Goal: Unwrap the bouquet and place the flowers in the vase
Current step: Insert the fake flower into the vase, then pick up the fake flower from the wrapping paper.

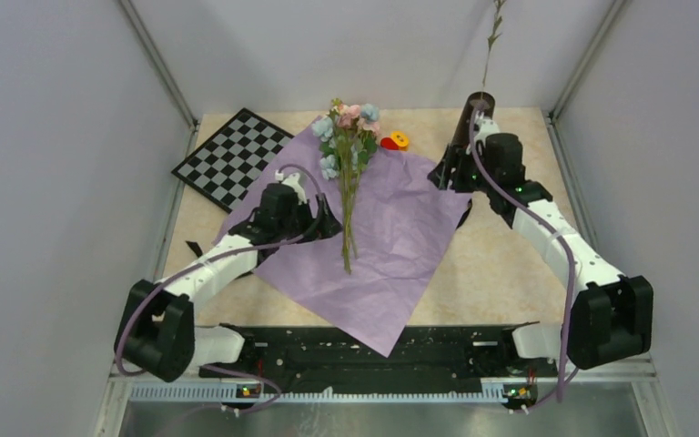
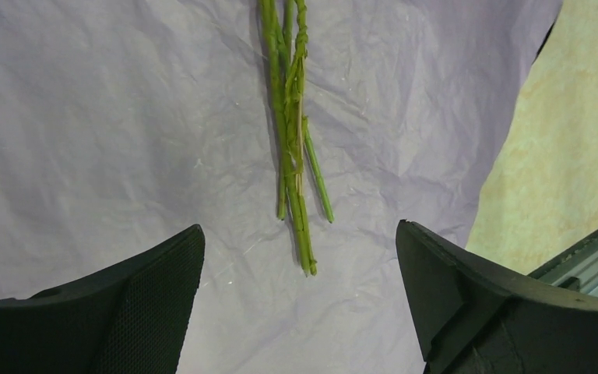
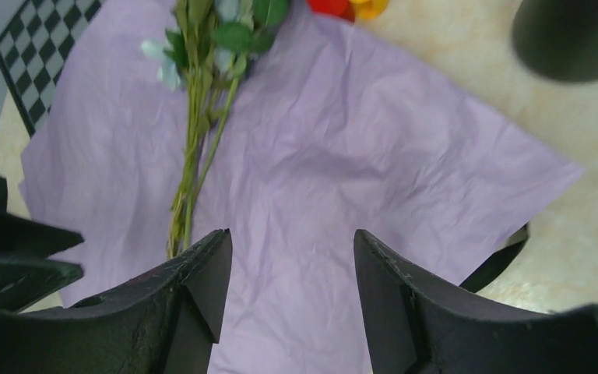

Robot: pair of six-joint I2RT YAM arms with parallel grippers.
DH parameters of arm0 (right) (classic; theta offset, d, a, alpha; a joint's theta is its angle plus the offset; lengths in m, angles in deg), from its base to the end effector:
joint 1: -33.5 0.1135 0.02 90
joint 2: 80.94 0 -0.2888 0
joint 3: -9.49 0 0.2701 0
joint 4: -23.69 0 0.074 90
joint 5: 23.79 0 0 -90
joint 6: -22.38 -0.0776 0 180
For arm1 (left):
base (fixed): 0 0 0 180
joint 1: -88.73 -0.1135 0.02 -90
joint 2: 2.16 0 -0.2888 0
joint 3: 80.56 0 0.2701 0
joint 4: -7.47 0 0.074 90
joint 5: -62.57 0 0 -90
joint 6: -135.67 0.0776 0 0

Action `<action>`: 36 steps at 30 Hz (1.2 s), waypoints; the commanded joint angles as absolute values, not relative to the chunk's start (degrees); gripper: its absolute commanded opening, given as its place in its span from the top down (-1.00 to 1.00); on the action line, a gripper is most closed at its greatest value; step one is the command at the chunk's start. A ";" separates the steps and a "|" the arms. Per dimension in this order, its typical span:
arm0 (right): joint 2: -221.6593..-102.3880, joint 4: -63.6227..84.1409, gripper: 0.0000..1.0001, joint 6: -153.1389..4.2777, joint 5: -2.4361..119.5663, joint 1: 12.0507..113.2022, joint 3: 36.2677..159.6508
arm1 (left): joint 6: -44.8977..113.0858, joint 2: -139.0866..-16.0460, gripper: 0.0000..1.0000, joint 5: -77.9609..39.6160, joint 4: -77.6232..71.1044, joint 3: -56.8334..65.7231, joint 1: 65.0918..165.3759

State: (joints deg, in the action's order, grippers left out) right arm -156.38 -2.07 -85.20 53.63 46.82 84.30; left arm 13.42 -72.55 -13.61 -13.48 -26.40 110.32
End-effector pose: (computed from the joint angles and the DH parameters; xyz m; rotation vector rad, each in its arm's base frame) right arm 0.3383 0.0975 0.3235 -0.0642 2.0646 0.5594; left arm 0.2734 -0.1281 0.2198 -0.0761 2.3117 -0.7686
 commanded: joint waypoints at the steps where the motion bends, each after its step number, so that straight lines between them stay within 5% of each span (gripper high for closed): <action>1: -154.61 1.23 -0.19 -88.95 51.19 49.31 80.36 | 11.26 -80.03 -0.91 -21.49 -9.12 -20.49 115.91; 9: -152.28 1.24 -0.17 -88.07 51.29 49.81 77.08 | 19.67 -98.13 -0.88 -34.80 -16.53 -3.41 121.88; 21: -149.28 -0.45 -0.17 -85.87 51.44 49.78 74.36 | 25.72 -113.83 -0.13 -41.85 -24.66 14.11 122.86; 36: -148.88 0.06 -0.17 -86.74 50.48 49.81 73.21 | 25.99 -117.27 0.29 -44.13 -27.55 17.04 123.24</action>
